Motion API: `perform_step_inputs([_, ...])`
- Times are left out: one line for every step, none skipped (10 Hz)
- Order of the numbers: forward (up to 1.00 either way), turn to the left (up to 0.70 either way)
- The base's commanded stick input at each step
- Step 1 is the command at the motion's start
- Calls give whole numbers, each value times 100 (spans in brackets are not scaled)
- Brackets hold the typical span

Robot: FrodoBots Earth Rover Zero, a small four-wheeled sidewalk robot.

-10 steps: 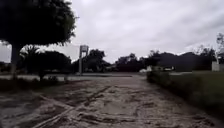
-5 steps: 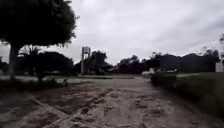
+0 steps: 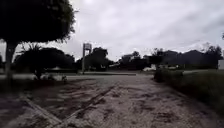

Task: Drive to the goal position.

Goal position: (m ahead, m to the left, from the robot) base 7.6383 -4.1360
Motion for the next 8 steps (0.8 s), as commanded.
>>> perform_step_inputs([50, 0])
perform_step_inputs([50, 0])
perform_step_inputs([50, 0])
perform_step_inputs([50, 0])
perform_step_inputs([50, 0])
perform_step_inputs([50, 0])
perform_step_inputs([50, 0])
perform_step_inputs([50, 0])
